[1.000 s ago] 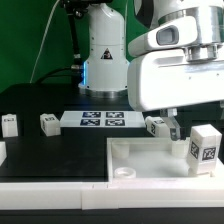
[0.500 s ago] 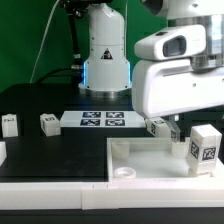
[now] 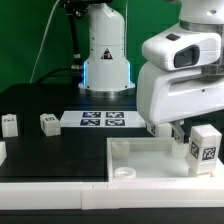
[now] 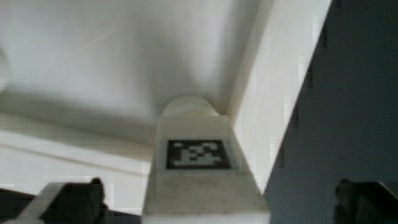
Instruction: Assemble one leg
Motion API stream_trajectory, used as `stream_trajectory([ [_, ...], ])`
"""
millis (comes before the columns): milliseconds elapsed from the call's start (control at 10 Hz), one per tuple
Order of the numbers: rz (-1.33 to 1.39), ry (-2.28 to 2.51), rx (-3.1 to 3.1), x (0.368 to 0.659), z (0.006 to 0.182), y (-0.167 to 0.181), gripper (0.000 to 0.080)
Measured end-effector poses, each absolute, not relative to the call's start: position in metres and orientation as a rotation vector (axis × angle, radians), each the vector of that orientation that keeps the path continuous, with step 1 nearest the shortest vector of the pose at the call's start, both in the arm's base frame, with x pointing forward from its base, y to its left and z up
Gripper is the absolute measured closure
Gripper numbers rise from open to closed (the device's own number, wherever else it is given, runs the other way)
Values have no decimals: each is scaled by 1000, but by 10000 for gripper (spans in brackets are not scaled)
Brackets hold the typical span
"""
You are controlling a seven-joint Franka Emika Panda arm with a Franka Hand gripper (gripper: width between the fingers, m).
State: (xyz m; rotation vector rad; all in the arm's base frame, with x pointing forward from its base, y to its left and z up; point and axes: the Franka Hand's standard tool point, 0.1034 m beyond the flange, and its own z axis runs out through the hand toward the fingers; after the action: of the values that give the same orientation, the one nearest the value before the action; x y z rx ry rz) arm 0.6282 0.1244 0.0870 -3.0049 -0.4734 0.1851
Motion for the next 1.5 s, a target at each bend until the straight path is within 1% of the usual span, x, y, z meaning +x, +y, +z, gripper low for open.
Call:
stream_trajectory([
  [200,173,-500,-2999,629,85,122,150],
  [300,173,-501,-2999,629,85,122,290],
  [400,173,-501,-2999,629,85,122,290],
  [500,173,-501,-2999,629,85,122,430],
  [600,172,-498,-3002,630,85,119,504],
  [1000,177,-379,-3021,630,84,118,504],
  [1400,189,522,-3030,630,83,120,505],
  [1500,192,687,-3003,630,83,120,505],
])
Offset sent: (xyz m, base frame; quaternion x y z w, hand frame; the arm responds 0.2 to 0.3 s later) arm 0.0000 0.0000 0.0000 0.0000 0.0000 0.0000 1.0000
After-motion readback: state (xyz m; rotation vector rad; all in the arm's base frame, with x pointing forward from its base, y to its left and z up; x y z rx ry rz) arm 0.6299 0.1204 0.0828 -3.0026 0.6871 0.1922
